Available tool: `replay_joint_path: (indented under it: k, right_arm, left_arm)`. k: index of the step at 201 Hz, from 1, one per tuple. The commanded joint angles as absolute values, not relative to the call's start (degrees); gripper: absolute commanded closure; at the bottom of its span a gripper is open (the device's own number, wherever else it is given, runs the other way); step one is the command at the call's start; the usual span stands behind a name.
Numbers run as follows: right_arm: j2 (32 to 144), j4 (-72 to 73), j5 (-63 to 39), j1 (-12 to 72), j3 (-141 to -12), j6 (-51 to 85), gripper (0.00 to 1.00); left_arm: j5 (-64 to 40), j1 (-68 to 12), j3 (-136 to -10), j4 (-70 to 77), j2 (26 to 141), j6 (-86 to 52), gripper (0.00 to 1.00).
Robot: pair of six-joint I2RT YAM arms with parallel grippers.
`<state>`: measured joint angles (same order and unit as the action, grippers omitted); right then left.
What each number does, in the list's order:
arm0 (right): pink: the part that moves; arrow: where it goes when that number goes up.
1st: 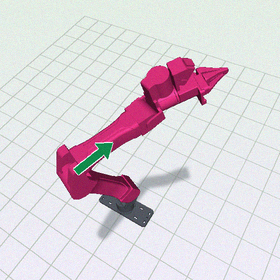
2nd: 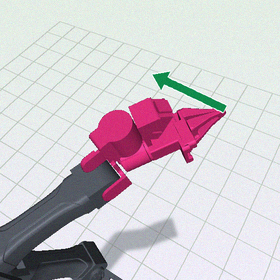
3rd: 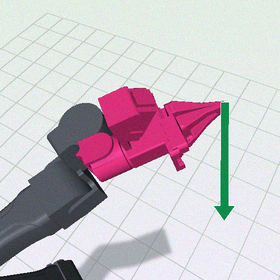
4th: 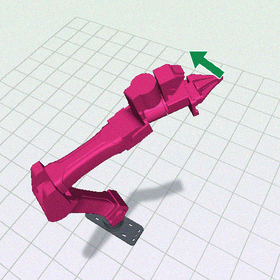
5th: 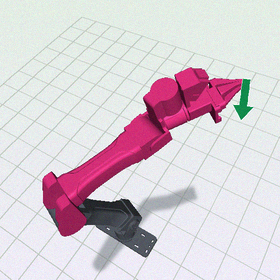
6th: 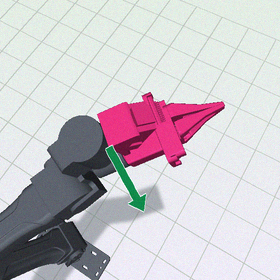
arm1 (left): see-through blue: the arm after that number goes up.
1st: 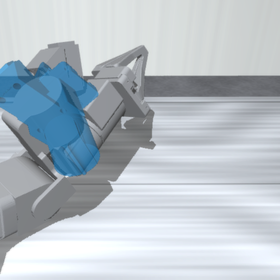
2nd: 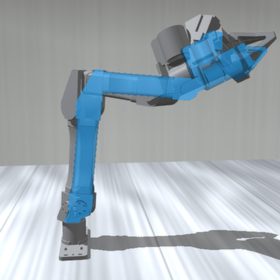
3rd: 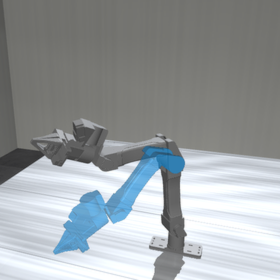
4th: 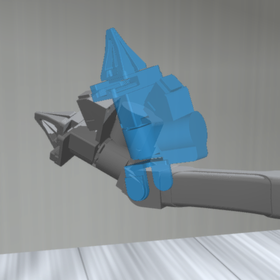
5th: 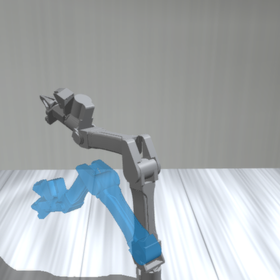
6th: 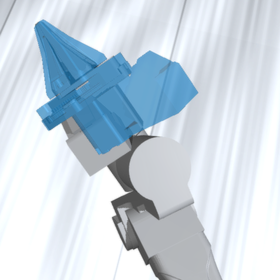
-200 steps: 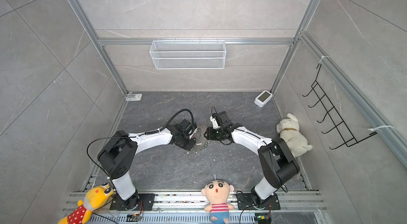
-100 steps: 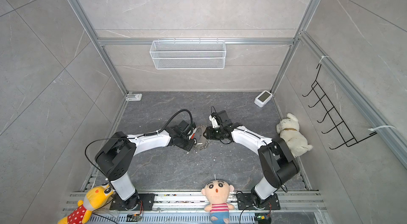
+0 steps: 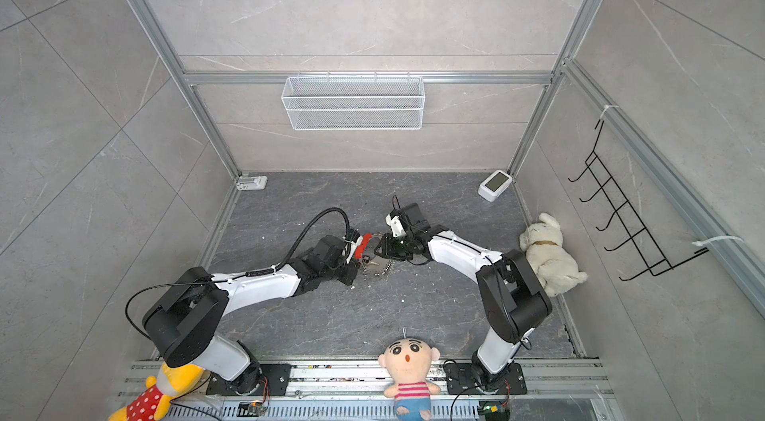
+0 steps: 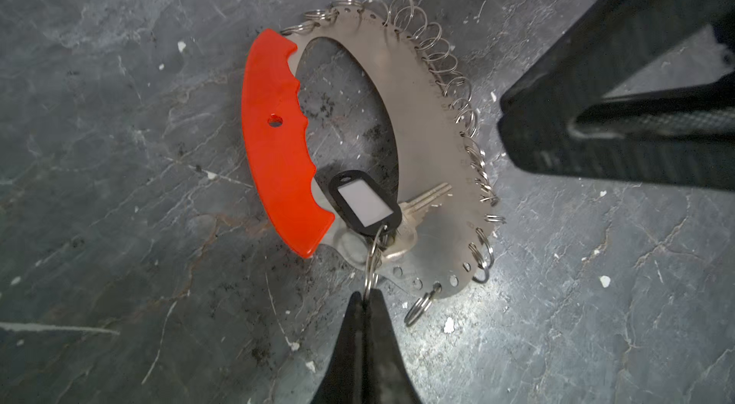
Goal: Attach keys to a key ring
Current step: Pick up the keyring from the center of the table.
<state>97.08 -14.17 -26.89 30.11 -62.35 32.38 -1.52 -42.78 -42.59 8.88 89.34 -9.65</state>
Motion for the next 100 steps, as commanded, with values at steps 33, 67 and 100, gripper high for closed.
replay_joint_path:
  k: [33,67,100]
  right_arm:
    - [96.3,-21.6,-23.7,31.2,-70.5,29.8,0.65]
    - [93.2,-28.9,-16.7,31.2,-77.4,24.7,0.64]
    - [91.9,-29.3,-11.5,31.3,-80.0,23.3,0.64]
  left_arm:
    - [-5.2,-40.4,-45.3,20.1,84.1,-3.4,1.00]
    - [-14.3,-36.5,-51.3,17.3,83.0,-2.5,1.00]
    - [-19.5,-34.2,-54.5,18.8,83.9,-4.4,1.00]
